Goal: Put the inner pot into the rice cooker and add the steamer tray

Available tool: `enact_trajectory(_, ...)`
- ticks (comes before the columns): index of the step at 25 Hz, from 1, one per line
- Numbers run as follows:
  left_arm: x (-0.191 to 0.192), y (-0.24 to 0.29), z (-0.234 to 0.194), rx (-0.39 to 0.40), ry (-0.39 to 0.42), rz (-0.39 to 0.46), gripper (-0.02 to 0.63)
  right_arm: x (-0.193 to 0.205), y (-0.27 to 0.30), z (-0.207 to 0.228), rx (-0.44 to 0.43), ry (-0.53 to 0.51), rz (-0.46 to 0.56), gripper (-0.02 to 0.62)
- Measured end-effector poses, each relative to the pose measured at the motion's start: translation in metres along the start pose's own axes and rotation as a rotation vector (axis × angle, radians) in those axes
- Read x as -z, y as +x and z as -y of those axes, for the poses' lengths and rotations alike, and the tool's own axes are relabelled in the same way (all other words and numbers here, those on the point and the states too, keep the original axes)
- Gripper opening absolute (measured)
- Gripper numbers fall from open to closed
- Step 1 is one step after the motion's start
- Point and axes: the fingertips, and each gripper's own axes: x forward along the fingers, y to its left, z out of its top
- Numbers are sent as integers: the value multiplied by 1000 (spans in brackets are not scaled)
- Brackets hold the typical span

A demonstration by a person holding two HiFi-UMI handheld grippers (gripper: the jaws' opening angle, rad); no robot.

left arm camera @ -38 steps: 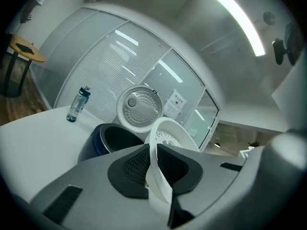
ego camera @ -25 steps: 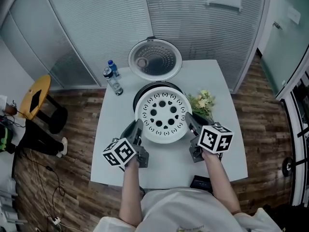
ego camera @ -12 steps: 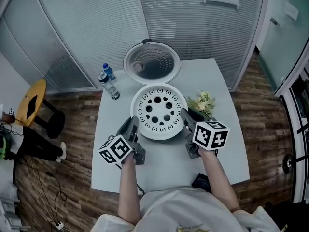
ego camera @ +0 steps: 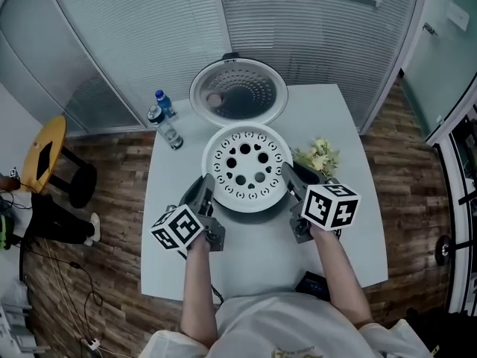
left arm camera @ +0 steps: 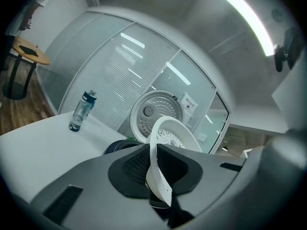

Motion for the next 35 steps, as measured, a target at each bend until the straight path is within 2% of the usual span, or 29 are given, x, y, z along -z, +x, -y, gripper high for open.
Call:
enact_trajectory(7, 2, 3, -3, 4, 15, 3, 46, 5, 3, 4, -1, -21, -3, 71)
enact_trajectory(23, 15, 22, -21, -53, 68, -64, 46, 27, 25, 24, 42, -16, -72, 69)
enact_trajectory(31, 22, 30, -33, -65, 61, -102, 46, 35, 37, 30, 50, -24, -116, 71)
enact_trajectory(35, 23, 34, -34, -74, 91, -117, 46, 37, 39, 32, 54, -43, -138, 71)
